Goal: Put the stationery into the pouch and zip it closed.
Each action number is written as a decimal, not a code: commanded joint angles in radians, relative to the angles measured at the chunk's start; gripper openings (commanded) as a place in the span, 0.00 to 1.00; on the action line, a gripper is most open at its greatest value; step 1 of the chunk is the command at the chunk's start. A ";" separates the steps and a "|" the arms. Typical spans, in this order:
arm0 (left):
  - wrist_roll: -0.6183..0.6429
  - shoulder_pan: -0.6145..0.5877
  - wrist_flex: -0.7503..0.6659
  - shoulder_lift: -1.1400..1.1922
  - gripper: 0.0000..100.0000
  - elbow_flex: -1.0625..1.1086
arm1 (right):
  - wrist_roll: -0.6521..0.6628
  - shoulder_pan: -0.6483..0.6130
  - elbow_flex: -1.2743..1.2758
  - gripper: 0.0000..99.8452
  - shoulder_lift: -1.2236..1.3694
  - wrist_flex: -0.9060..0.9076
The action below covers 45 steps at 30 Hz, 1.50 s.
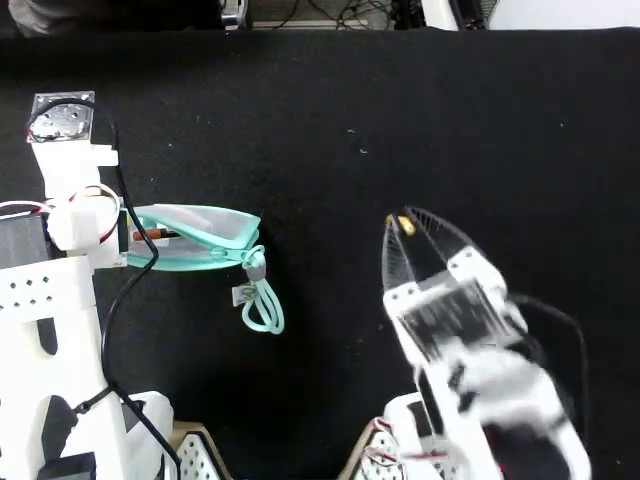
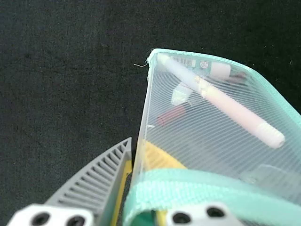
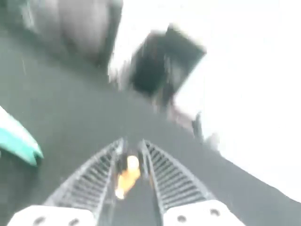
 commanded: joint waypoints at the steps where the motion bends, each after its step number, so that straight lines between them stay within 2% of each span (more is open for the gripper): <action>1: -0.009 -0.018 -0.014 0.021 0.03 0.030 | -0.117 -0.075 -0.076 0.01 -0.067 -0.018; 6: -0.009 -0.018 -0.014 0.021 0.03 0.030 | -0.255 -0.190 -0.222 0.01 -0.071 -0.020; 10: -0.009 -0.018 -0.014 0.021 0.03 0.030 | -0.318 -0.264 -0.298 0.01 -0.061 -0.054; 24: -0.008 -0.016 -0.014 0.023 0.03 0.030 | -0.517 -0.292 -0.576 0.01 0.397 -0.287; 27: -0.008 -0.016 -0.014 0.023 0.03 0.030 | -0.546 -0.361 -0.615 0.01 0.461 -0.313; 32: -0.003 -0.015 -0.012 0.023 0.03 0.030 | -0.542 -0.486 -0.588 0.01 0.542 -0.354; 39: 0.000 0.139 0.003 0.014 0.03 0.073 | -0.502 -0.491 -0.427 0.01 0.561 -0.505; 45: -0.002 0.148 0.003 0.012 0.03 0.071 | -0.523 -0.494 -0.341 0.01 0.562 -0.603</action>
